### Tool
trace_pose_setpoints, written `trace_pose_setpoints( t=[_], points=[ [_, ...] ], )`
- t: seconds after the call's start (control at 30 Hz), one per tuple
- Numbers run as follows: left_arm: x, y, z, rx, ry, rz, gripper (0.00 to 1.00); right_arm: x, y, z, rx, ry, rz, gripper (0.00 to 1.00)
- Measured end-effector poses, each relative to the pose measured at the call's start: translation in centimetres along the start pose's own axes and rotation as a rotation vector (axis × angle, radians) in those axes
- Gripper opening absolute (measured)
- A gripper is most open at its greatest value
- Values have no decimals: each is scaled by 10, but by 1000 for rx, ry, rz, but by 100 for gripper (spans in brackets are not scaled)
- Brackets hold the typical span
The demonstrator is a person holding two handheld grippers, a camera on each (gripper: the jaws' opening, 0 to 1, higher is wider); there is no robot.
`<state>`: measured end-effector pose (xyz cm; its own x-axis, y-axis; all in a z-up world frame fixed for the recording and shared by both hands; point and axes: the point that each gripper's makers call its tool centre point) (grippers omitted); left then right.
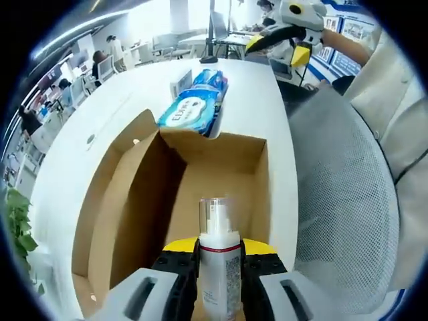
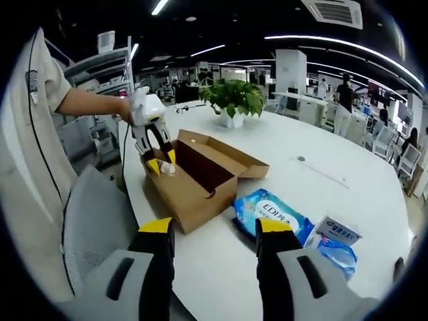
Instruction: Operate the shoe box by opening the lid, removing the specified soft item, and placing it in the target area until the item is outside and the box remains undamaged.
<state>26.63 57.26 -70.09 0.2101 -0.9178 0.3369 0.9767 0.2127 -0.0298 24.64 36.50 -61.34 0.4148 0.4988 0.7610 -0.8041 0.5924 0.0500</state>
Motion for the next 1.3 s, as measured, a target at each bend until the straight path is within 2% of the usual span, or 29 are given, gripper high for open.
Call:
trace_pose_setpoints(
  t=[0.27, 0.6, 0.83, 1.3],
  points=[
    [26, -13, 10, -33, -87, -4, 23, 9, 12, -12, 42, -13, -37, 40],
    [47, -23, 14, -61, -149, -7, 23, 22, 25, -27, 76, -34, -47, 36],
    [68, -37, 22, -61, -216, -89, 23, 27, 35, -35, 97, -42, -58, 33],
    [97, -56, 26, -63, -278, -169, 23, 38, 52, -46, 139, -60, -52, 29]
  ],
)
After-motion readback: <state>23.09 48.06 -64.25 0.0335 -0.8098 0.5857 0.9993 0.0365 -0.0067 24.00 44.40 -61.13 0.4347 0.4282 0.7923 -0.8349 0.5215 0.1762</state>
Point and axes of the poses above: the point that each gripper's makers call its tool centre point, and the gripper's own axes: z roughly backward along the fingers, y roughly to its left, x roughly out of its top, and after that the axes turned 10 degrees about y, right-handed
